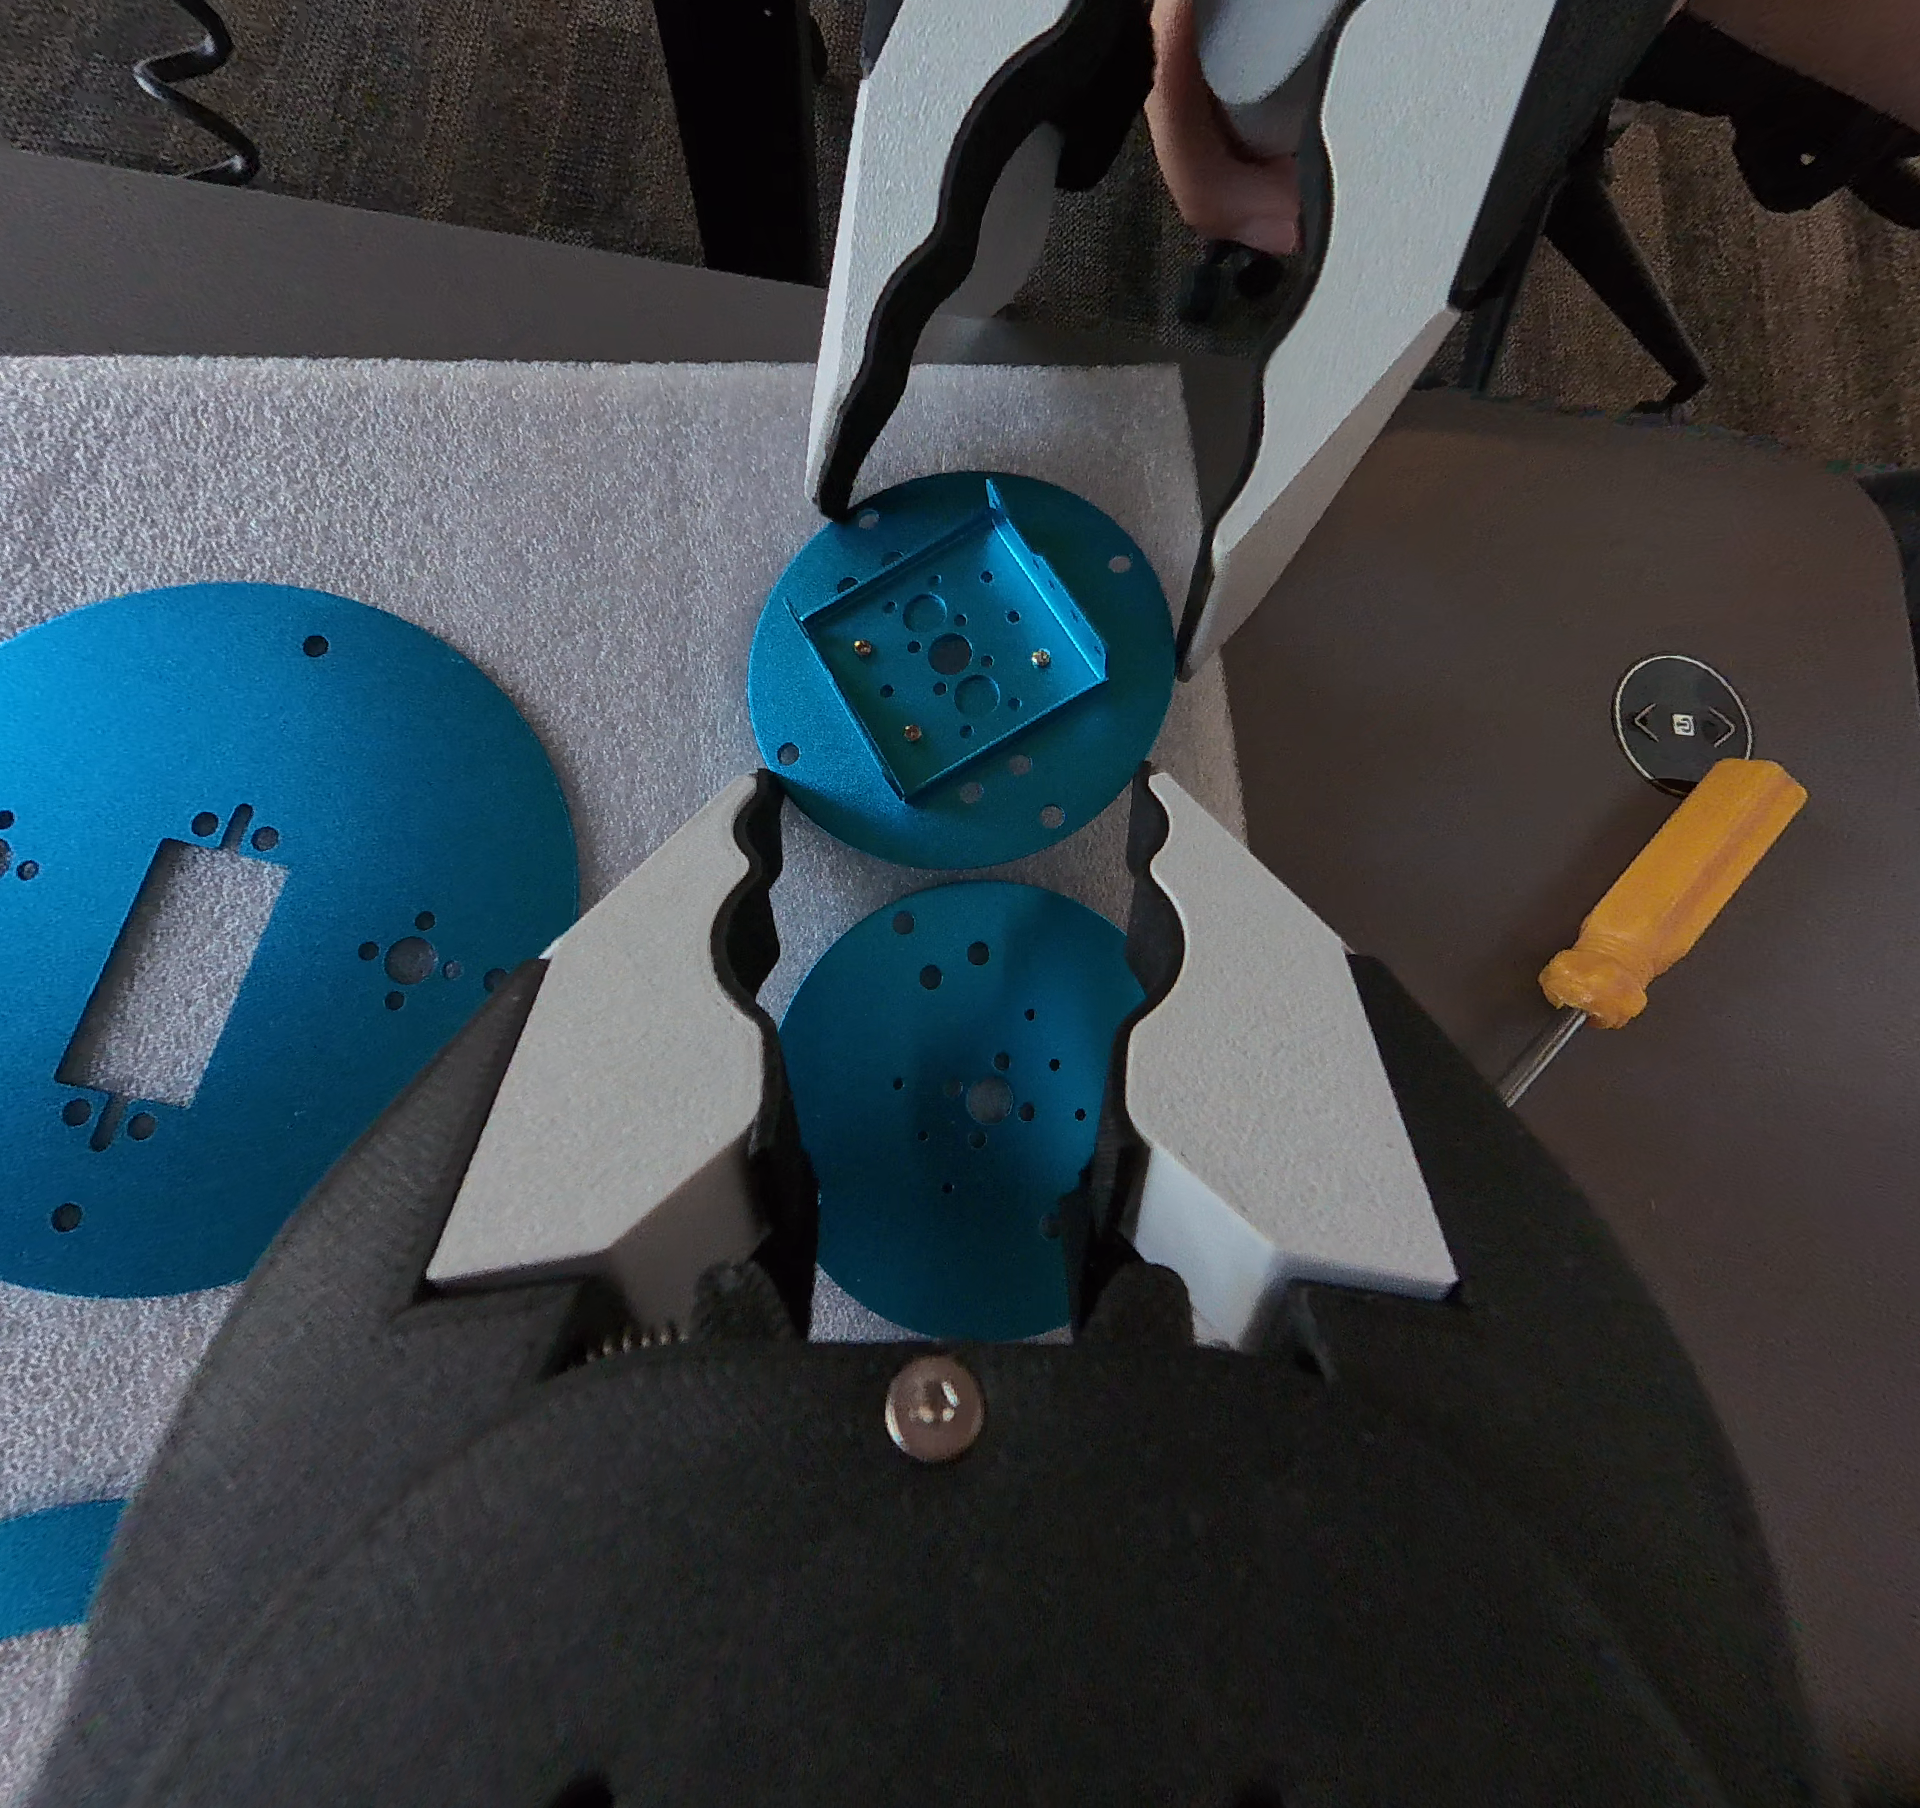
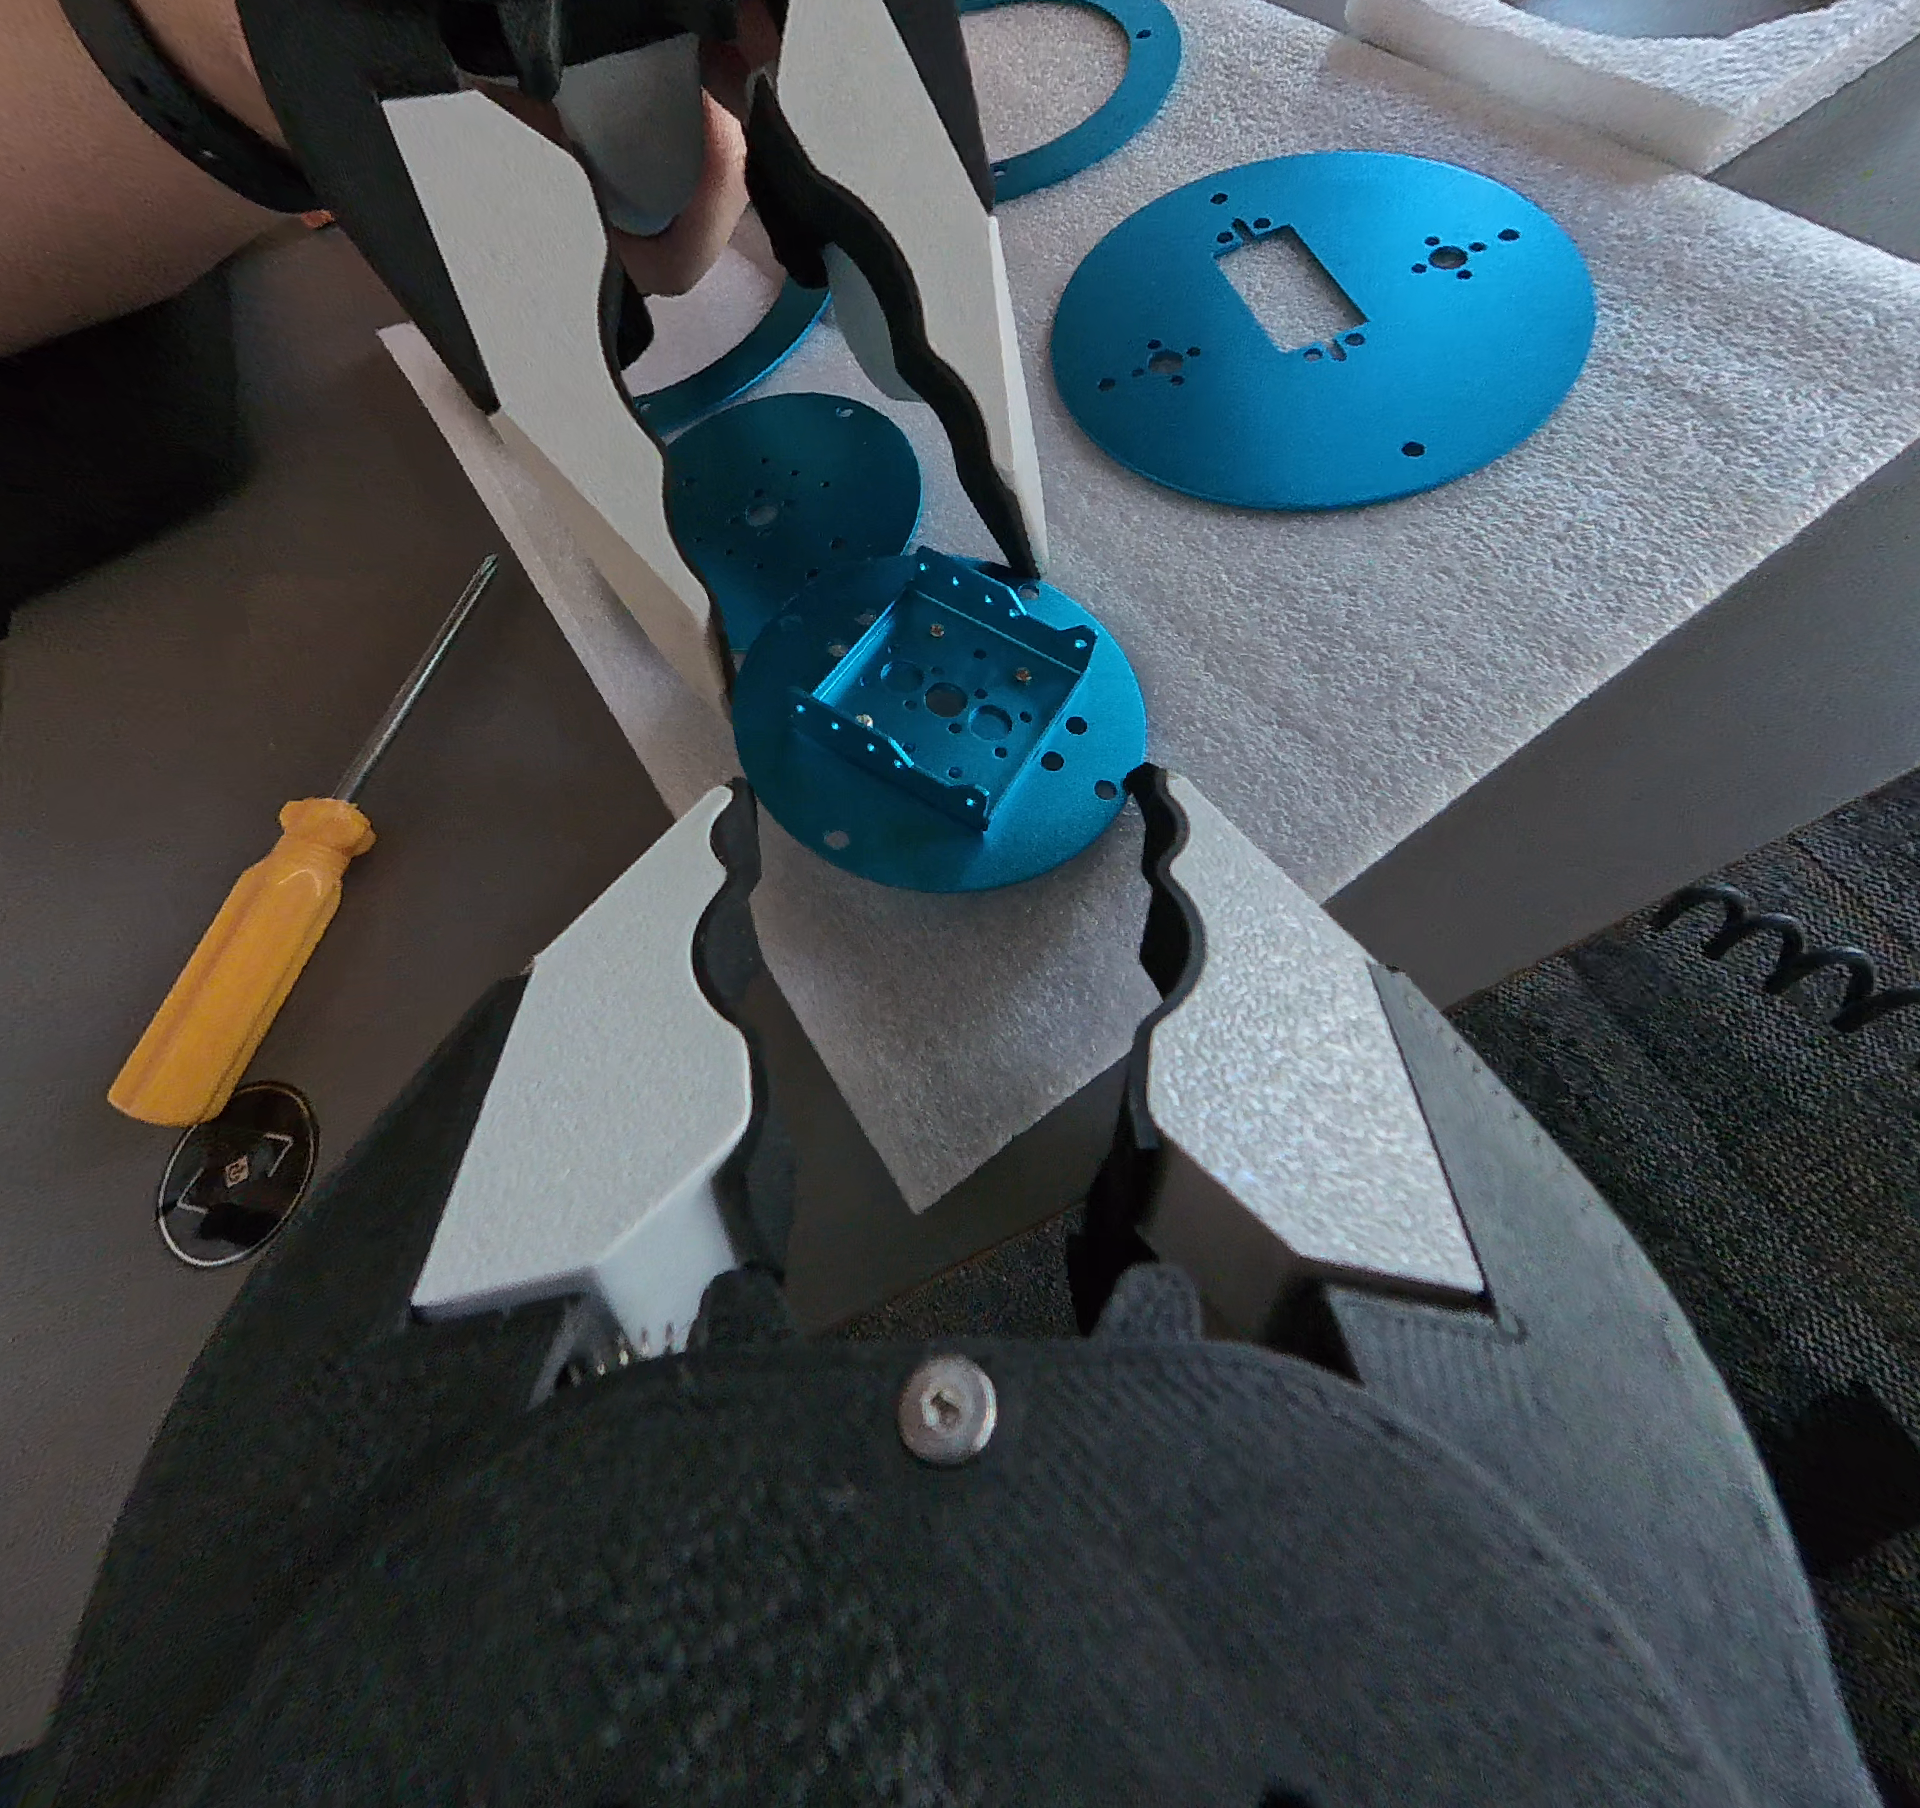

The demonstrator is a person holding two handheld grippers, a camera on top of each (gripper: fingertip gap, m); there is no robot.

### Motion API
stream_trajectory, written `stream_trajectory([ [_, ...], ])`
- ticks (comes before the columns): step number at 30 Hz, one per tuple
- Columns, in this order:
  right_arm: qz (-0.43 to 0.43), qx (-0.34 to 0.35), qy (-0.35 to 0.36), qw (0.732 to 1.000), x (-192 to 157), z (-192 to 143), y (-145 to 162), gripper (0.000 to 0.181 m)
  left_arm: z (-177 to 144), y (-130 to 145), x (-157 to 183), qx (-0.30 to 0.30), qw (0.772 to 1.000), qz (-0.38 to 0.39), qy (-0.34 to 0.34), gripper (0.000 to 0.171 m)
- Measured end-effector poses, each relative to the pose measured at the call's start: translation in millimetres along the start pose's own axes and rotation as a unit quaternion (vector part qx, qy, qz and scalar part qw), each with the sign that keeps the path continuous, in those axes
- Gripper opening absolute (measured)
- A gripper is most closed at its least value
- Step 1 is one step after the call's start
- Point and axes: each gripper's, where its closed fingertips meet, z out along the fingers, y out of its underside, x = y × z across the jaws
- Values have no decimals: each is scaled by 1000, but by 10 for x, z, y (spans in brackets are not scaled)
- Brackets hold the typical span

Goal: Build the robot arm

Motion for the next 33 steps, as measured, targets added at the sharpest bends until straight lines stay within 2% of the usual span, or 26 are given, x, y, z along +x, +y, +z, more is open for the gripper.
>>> stream_trajectory([
  [15, -21, -22, 50, 998, 24, 47, 32, 79, 21, 14, -11, -5, 999, 14, -36, 66],
  [19, -7, -6, 69, 998, 28, 61, 20, 81, 24, 18, -18, -13, 999, 18, -39, 66],
  [22, -33, 4, 98, 995, 54, 69, 31, 85, 38, 29, -21, -24, 998, 33, -56, 66],
  [26, -32, 3, 98, 995, 54, 67, 30, 84, 41, 26, -23, -19, 998, 27, -57, 67],
  [27, -36, 2, 89, 995, 19, 69, 24, 76, 38, 23, -25, -17, 998, 23, -53, 66],
  [33, 10, 3, 70, 997, 18, 67, -6, 75, 11, -1, -32, -5, 999, -6, -31, 66],
])
